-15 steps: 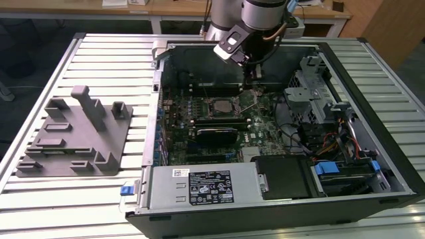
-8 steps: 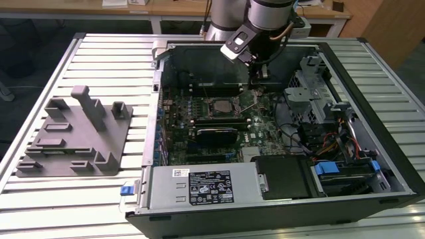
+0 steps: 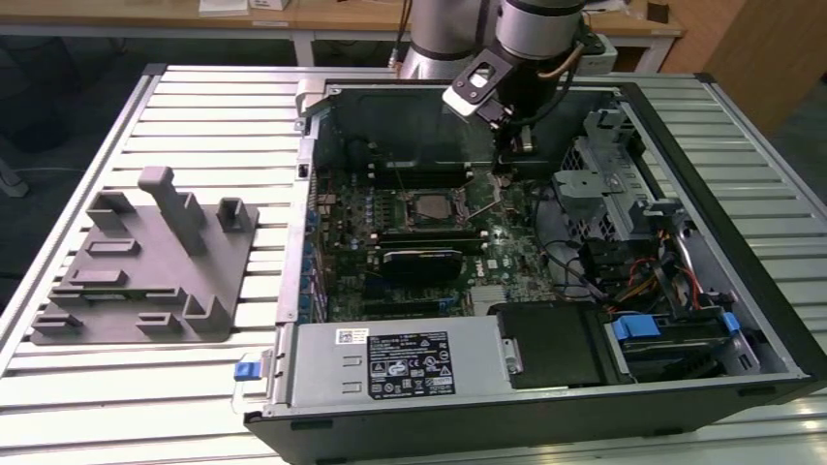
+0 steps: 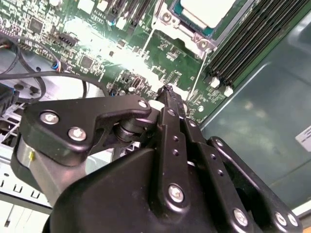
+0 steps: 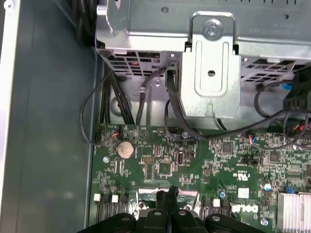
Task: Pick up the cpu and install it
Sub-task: 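Close the cpu cover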
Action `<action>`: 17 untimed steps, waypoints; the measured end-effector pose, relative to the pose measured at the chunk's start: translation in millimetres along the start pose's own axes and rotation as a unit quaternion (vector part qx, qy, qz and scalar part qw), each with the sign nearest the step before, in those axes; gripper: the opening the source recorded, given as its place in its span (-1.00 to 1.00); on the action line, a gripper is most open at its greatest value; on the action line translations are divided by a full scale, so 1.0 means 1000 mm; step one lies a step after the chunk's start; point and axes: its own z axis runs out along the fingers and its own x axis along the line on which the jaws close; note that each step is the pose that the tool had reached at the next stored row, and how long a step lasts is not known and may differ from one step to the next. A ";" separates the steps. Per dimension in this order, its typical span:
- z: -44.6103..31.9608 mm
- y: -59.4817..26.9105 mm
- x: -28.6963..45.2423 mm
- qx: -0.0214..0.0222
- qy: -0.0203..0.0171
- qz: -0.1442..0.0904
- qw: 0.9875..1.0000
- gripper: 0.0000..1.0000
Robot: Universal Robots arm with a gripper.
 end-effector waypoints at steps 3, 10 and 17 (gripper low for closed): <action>0.0000 0.0001 0.0000 0.000 0.000 0.000 1.000 -0.79; 0.0024 0.0073 -0.0003 0.001 0.000 0.000 1.000 -0.79; 0.0056 0.0168 -0.0007 0.001 0.000 0.000 1.000 -0.79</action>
